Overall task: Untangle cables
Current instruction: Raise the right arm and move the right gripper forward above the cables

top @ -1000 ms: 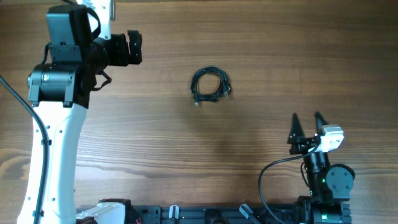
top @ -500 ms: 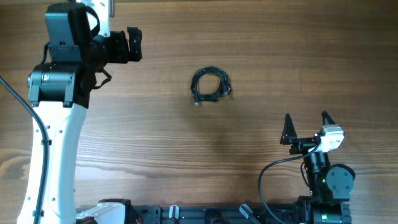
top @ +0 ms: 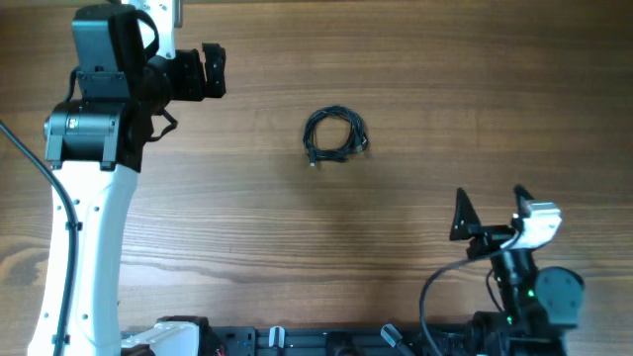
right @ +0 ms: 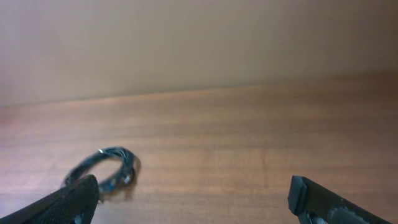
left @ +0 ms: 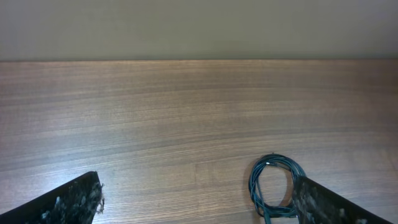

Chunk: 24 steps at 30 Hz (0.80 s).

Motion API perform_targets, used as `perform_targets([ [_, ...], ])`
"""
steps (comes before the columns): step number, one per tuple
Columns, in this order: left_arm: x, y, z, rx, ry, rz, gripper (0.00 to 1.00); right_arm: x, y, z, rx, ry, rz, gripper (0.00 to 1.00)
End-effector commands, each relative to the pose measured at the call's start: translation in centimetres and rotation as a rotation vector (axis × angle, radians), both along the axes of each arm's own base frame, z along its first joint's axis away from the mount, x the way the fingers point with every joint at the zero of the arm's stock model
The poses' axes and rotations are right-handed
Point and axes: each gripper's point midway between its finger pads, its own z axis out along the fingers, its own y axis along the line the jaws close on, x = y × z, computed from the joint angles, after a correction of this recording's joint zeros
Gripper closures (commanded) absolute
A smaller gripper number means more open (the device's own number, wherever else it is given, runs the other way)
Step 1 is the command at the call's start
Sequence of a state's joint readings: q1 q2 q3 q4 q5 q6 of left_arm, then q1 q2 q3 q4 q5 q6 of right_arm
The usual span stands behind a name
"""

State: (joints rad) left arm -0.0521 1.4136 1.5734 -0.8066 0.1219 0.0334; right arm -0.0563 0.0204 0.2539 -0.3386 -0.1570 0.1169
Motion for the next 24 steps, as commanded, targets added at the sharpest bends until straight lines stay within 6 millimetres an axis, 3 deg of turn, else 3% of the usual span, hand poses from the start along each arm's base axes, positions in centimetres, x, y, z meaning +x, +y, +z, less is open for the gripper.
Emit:
perform_targets([
  [1,-0.1,0.0,1.3,0.001,-0.033,-0.013,0.00,-0.9,0.0,3.2,0.011,-0.045,-0.001,0.00],
  [7,-0.2,0.0,1.1,0.002,-0.024,-0.013,0.00,-1.1,0.1,5.4,-0.008,-0.049,0.006,0.00],
  [20,-0.3,0.0,1.0,0.002,-0.019,-0.013,0.00,0.5,0.5,4.6,-0.003,0.064,0.036,0.00],
  [24,-0.3,0.0,1.0,0.002,-0.018,-0.013,0.00,0.6,0.7,6.3,-0.007,0.050,0.044,0.00],
])
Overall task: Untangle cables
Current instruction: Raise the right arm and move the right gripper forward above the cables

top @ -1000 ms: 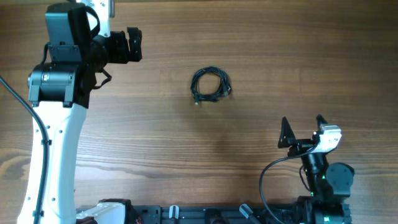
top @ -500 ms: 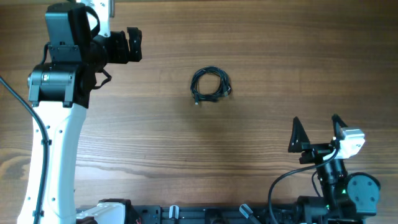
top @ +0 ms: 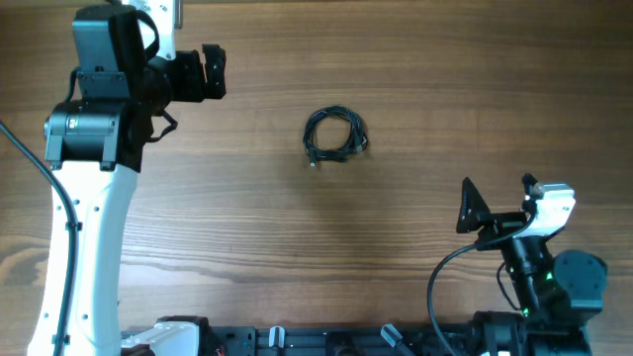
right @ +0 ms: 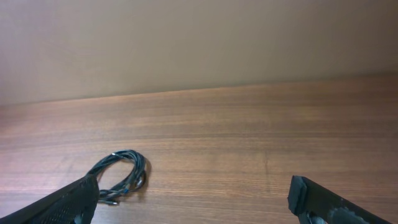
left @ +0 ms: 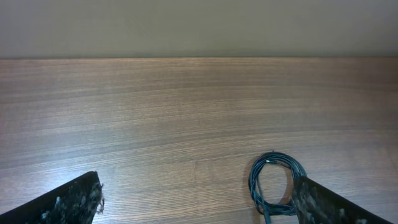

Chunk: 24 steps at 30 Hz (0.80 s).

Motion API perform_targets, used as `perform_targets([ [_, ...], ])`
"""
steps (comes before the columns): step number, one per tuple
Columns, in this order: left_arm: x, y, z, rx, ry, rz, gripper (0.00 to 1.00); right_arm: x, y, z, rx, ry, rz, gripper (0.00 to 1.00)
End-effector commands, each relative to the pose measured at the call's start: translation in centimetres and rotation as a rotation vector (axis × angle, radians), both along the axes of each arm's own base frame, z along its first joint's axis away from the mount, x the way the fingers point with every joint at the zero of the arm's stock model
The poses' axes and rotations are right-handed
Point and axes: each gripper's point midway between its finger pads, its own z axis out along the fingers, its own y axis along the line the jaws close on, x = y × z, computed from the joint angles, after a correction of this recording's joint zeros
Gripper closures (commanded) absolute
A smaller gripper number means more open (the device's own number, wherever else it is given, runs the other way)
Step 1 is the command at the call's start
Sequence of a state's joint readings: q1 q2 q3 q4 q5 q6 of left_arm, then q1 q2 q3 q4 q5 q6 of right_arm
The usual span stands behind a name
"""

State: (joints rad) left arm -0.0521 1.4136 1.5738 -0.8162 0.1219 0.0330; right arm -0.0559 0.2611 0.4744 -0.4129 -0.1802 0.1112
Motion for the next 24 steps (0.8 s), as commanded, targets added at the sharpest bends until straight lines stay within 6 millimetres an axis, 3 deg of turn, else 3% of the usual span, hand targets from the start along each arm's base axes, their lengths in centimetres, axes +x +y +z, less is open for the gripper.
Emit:
perform_targets([
  [1,-0.2,0.0,1.1,0.001,-0.027,-0.013,0.00,-0.1,0.3,3.5,-0.015,-0.051,0.022,0.00],
  [16,-0.1,-0.1,1.0,0.001,-0.023,-0.014,0.00,1.7,0.3,13.3,-0.052,0.020,0.039,0.00],
  [24,-0.2,-0.1,0.8,0.001,-0.014,-0.014,0.00,4.7,1.1,15.8,-0.076,0.111,0.112,0.00],
])
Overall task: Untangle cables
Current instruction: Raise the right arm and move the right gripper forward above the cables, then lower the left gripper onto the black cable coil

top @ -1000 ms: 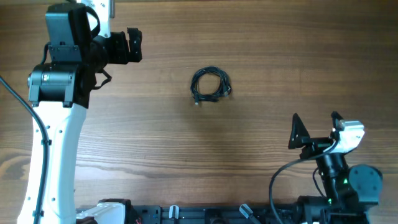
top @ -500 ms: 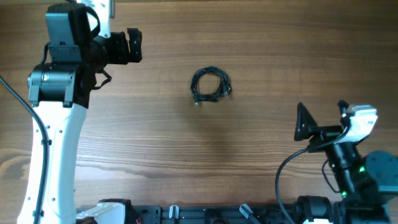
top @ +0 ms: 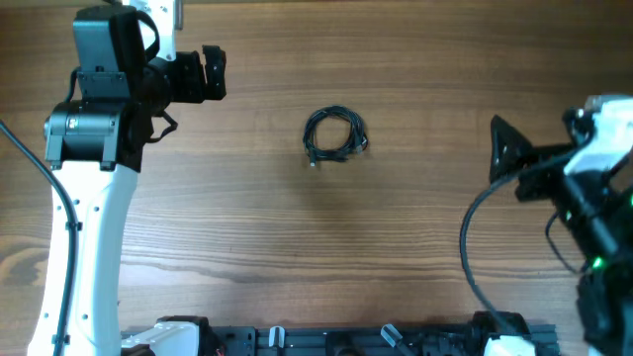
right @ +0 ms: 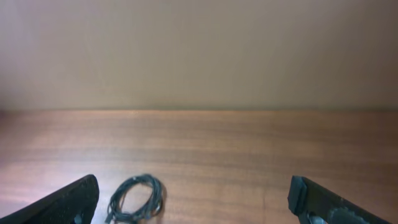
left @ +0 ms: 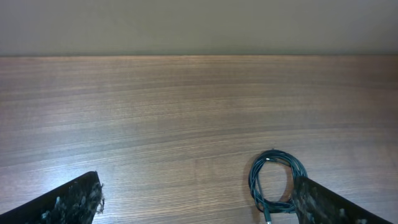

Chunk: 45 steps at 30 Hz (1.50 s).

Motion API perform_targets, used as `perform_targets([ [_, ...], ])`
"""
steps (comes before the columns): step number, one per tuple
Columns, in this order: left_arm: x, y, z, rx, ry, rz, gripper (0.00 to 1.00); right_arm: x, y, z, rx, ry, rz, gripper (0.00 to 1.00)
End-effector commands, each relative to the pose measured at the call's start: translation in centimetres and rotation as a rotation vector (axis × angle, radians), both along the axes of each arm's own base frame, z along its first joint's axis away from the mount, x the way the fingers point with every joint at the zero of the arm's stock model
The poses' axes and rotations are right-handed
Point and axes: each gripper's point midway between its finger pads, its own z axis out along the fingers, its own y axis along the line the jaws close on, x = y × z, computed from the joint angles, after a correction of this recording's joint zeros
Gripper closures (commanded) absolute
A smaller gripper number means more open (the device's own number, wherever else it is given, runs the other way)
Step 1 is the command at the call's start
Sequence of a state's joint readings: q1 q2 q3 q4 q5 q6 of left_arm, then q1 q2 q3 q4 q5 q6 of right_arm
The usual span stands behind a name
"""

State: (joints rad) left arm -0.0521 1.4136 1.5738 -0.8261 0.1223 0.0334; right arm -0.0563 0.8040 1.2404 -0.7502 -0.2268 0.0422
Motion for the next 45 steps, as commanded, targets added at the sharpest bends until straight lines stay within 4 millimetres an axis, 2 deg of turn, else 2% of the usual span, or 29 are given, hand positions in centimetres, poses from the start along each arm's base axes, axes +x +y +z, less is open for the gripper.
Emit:
perform_targets([
  [1,0.0,-0.1,1.0,0.001,-0.024,-0.013,0.00,1.9,0.5,1.6,-0.025,0.021,0.051,0.00],
  [8,-0.1,-0.1,1.0,-0.002,-0.024,-0.016,0.00,6.1,0.2,2.7,-0.041,0.081,0.061,0.00],
  [13,-0.1,-0.1,1.0,-0.002,-0.024,-0.016,0.00,9.2,0.0,2.5,-0.057,0.140,0.070,0.00],
  [16,0.0,-0.1,1.0,-0.003,-0.024,-0.016,0.00,10.8,0.1,1.4,-0.059,0.180,0.079,0.00],
  [21,0.1,-0.3,0.7,-0.009,-0.017,-0.026,0.00,12.6,1.0,-1.5,-0.074,0.262,0.117,0.00],
  [23,0.2,-0.8,0.4,-0.026,-0.005,-0.047,0.00,13.1,1.5,-2.5,-0.077,0.294,0.133,0.00],
  [29,1.4,-2.5,-2.5,-0.085,0.075,-0.119,0.00,13.4,3.4,-4.9,-0.143,0.357,0.218,0.00],
  [36,2.6,-3.8,-6.1,-0.124,0.170,-0.164,0.00,13.5,3.8,-5.0,-0.148,0.353,0.225,0.00],
  [40,2.7,-5.0,-6.9,-0.119,0.190,-0.193,0.00,13.1,3.8,-5.5,-0.146,0.379,0.227,0.00],
  [45,2.4,-6.8,-6.8,-0.115,0.186,-0.234,0.00,13.2,3.5,-6.0,-0.153,0.390,0.211,0.00],
])
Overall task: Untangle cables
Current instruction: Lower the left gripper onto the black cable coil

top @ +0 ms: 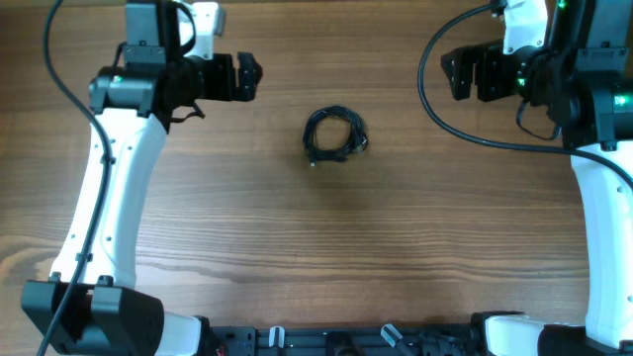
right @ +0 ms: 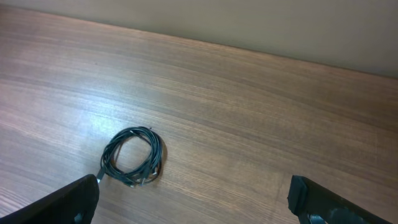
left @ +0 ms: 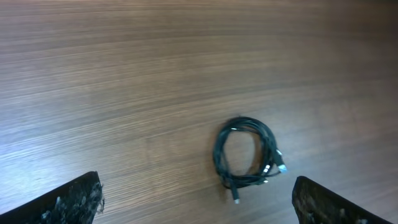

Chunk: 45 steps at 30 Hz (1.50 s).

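A small coil of dark cables (top: 334, 134) lies on the wooden table, its plug ends sticking out at the lower left and right. The left wrist view has the coil (left: 247, 158) ahead between the fingertips, and the right wrist view has the coil (right: 132, 157) at lower left. My left gripper (top: 247, 77) is open, up and to the left of the coil, well apart from it. My right gripper (top: 457, 73) is open too, up and to the right of the coil. Neither holds anything.
The wooden table (top: 326, 247) carries only the coil. A black rail with fittings (top: 346, 341) runs along the near edge. The right arm's own cable (top: 435, 99) loops in the air at upper right.
My right arm has gone from the mid right edge to the far right corner, pointing left at the coil. My left gripper has shifted right and tilted down toward the coil. The coil has not moved.
The right arm stood low at the near right edge, gripper open, then was higher along the right side at each moment and now is at the far right. The left arm held still until it came nearer the coil now. The coil lay untouched throughout.
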Motion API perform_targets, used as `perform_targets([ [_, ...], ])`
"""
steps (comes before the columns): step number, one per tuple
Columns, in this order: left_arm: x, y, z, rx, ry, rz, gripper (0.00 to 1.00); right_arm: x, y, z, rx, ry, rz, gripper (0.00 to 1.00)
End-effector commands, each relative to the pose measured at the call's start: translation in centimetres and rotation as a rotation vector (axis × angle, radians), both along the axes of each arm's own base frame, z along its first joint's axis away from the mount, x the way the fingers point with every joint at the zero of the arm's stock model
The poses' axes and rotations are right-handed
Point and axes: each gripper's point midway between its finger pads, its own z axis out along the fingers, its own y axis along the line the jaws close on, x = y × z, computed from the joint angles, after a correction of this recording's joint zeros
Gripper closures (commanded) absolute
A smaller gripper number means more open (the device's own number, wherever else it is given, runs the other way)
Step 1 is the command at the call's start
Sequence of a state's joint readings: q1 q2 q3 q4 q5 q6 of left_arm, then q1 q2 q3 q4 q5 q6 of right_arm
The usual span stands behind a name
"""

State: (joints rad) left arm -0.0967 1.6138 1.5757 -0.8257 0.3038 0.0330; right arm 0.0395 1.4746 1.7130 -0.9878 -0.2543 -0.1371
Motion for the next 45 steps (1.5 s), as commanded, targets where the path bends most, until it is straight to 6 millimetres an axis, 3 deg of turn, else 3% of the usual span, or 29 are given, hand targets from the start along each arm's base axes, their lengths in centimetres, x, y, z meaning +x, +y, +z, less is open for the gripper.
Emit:
perform_targets([
  [1,-0.1,-1.9,0.7,-0.012,-0.024,-0.062,0.00,0.5,0.0,-0.1,-0.018,-0.006,0.007,0.00],
  [5,-0.2,-2.4,0.7,-0.005,-0.024,-0.067,0.00,0.4,0.0,-0.2,-0.017,0.002,0.007,0.00],
  [10,-0.3,-0.9,-0.1,0.066,-0.001,-0.009,0.00,0.3,0.0,-0.3,-0.018,0.007,0.007,0.00],
  [14,-0.4,-0.9,-0.2,0.067,0.004,-0.011,0.00,0.4,0.0,-0.4,0.026,0.023,-0.035,0.00],
  [18,0.0,-1.6,-0.5,0.067,-0.002,-0.024,0.00,0.8,0.0,-1.1,0.040,0.048,-0.050,0.00],
  [27,0.8,-3.2,-3.8,0.074,0.067,-0.054,0.00,2.6,0.1,-4.1,0.035,0.115,-0.051,0.00],
  [34,2.1,-4.3,-4.7,0.070,0.047,-0.070,0.00,2.8,0.1,-5.4,0.033,0.160,-0.052,0.00],
  [45,2.5,-6.1,-6.7,0.073,0.070,-0.107,0.00,2.6,0.5,-5.9,0.029,0.169,-0.008,0.00],
])
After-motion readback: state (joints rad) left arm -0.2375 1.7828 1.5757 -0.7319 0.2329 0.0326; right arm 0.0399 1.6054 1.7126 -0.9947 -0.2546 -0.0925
